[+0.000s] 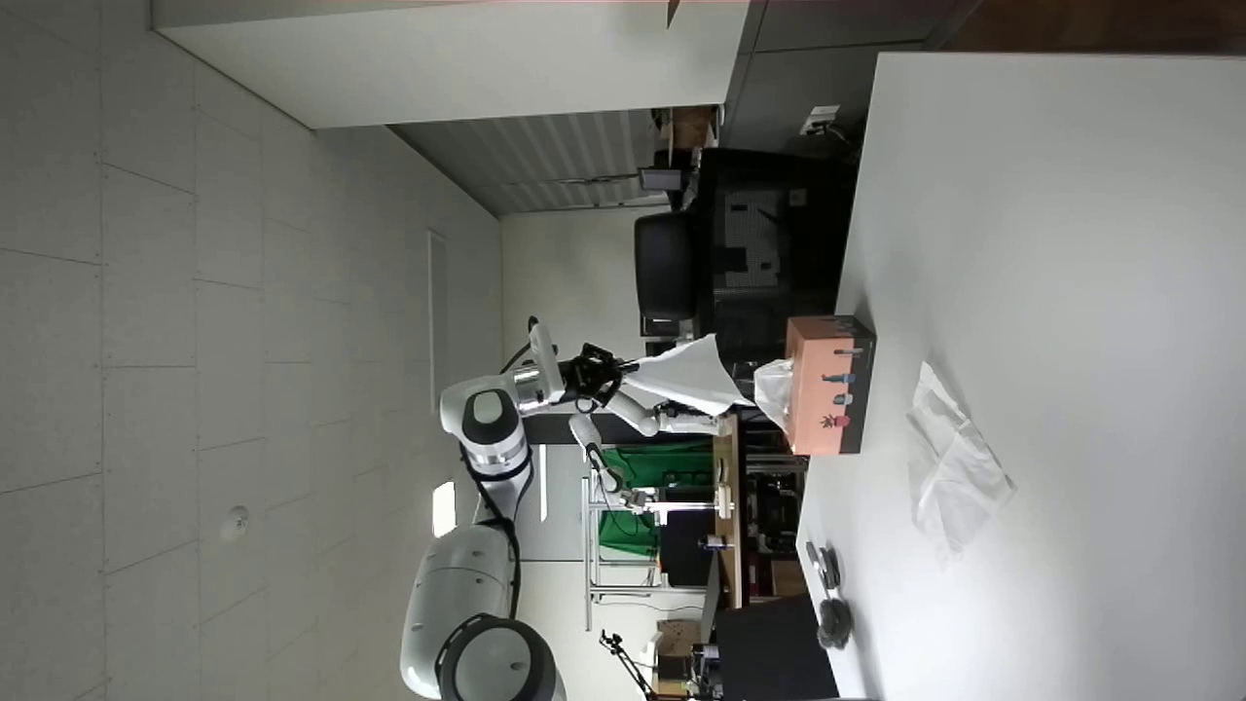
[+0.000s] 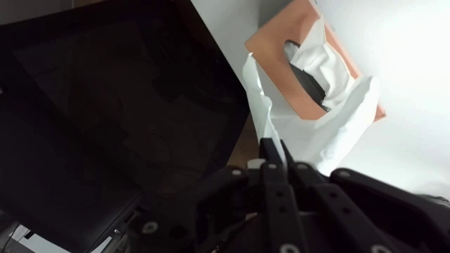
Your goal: Remove a tissue from the box
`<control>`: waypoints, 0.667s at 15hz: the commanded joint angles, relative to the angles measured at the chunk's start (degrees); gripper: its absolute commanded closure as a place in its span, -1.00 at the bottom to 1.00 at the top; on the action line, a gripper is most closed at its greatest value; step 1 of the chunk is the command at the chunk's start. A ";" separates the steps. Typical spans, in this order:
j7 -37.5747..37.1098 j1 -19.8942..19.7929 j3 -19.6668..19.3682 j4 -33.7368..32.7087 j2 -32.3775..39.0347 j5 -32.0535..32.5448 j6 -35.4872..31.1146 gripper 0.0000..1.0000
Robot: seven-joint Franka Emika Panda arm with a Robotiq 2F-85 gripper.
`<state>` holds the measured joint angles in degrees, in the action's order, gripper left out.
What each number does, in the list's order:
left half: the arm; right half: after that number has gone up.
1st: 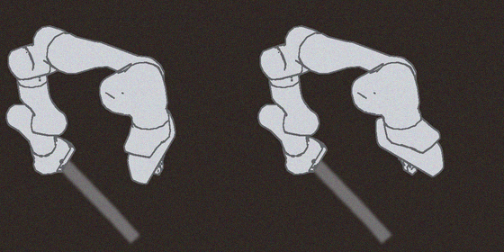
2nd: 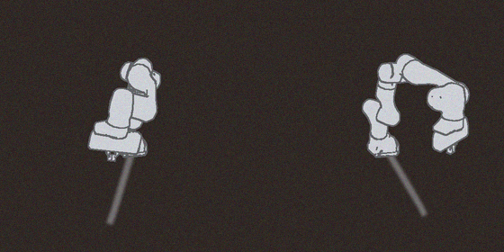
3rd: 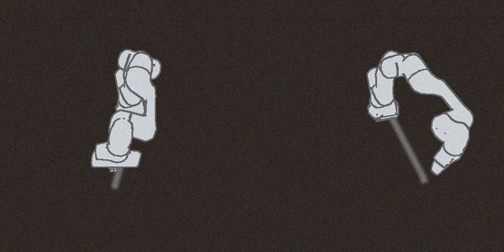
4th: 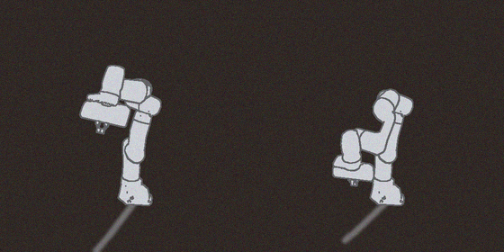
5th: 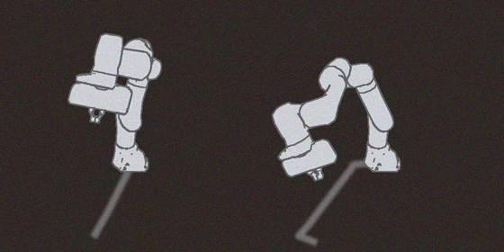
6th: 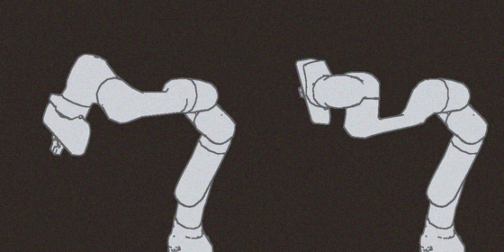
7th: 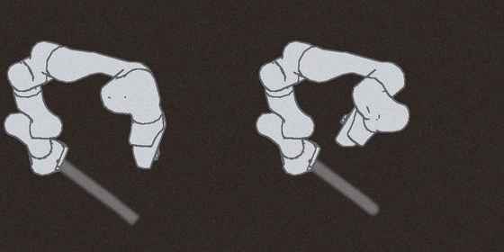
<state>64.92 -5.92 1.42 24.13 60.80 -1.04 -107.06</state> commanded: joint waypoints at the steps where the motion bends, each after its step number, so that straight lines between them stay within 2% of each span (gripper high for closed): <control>1: 1.18 -1.19 -2.18 0.50 -2.49 2.04 3.71 1.00; 8: 6.13 -6.19 -3.96 0.66 -3.12 2.49 9.90 1.00; 9: 7.52 -6.97 -3.02 -3.99 -0.60 2.86 13.79 1.00; 10: 9.54 -7.53 -2.58 -3.77 -0.79 2.51 16.56 1.00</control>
<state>70.90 -12.07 -2.19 24.01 58.79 1.15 -97.47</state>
